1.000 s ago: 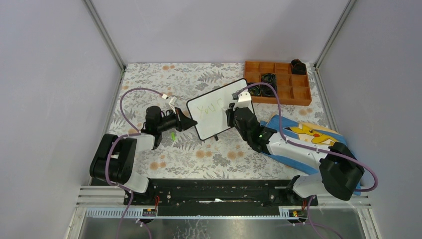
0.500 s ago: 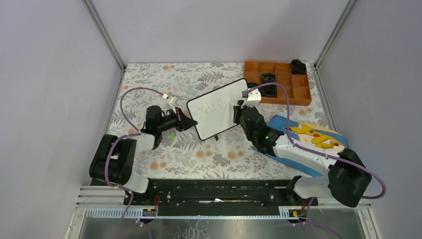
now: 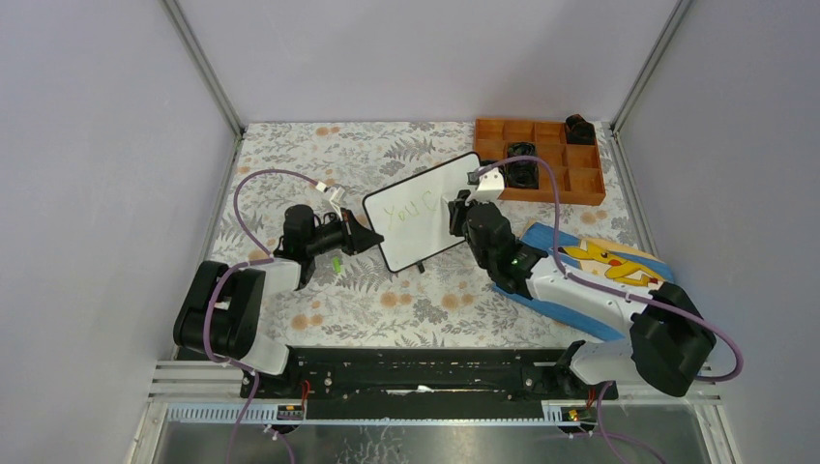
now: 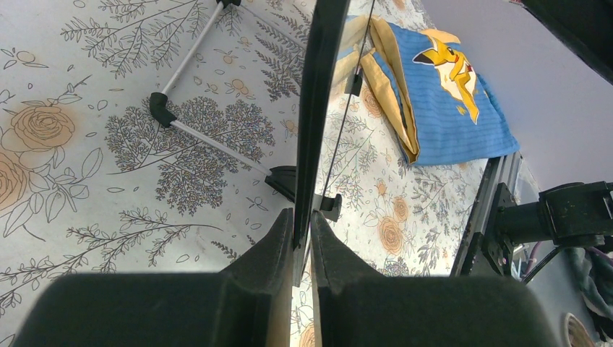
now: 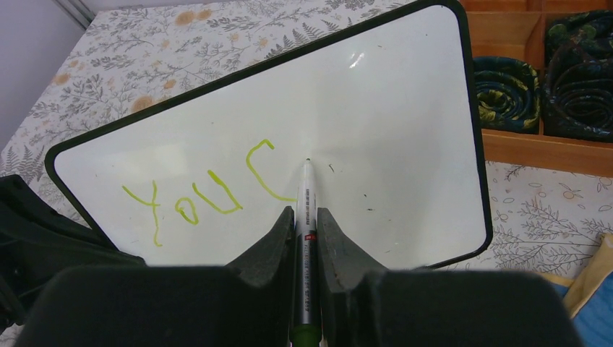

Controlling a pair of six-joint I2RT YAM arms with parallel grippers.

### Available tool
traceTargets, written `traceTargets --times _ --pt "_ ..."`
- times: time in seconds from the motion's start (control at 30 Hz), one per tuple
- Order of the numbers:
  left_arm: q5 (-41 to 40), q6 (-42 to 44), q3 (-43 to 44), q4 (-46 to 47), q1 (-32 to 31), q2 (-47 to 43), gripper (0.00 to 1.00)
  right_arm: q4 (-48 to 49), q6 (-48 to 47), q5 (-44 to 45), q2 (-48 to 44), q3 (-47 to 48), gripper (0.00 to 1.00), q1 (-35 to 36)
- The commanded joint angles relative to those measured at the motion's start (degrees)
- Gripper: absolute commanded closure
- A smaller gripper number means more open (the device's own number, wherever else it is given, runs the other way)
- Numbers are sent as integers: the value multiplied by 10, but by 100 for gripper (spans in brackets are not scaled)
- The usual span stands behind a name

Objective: Write a sentence on the whiteboard

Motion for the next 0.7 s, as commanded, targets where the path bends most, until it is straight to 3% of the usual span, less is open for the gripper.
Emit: traceTargets --times 0.0,0.67 --pt "-32 21 2 -39 -2 3 100 35 3 -7 11 33 100 -4" --pt "-32 21 2 -40 -2 3 100 19 0 -54 36 42 100 -5"
